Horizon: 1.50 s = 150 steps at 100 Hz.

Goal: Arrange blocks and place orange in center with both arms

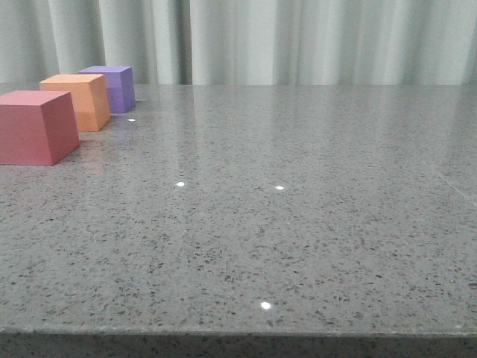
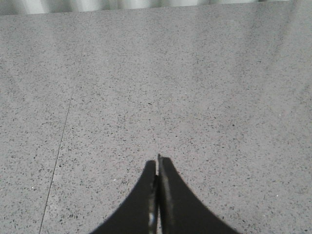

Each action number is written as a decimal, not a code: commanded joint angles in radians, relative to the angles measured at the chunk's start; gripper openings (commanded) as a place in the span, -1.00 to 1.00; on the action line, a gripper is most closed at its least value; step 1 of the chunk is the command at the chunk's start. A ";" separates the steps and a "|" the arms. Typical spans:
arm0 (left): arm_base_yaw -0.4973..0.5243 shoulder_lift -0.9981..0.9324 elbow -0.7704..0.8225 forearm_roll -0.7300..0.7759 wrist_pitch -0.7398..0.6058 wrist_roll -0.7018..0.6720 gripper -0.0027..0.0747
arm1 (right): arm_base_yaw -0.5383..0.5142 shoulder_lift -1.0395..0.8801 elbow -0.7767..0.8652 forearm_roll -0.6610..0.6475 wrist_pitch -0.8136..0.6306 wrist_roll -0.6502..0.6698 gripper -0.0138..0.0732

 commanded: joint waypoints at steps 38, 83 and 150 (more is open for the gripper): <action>-0.007 -0.067 0.016 0.007 -0.085 -0.002 -0.98 | -0.005 0.004 -0.027 -0.016 -0.074 -0.006 -0.94; -0.007 -0.067 0.016 0.007 -0.085 -0.002 -0.98 | -0.005 0.004 -0.027 -0.016 -0.074 -0.006 -0.94; 0.109 -0.143 0.259 -0.142 -0.485 0.033 -0.98 | -0.005 0.004 -0.027 -0.016 -0.073 -0.006 -0.94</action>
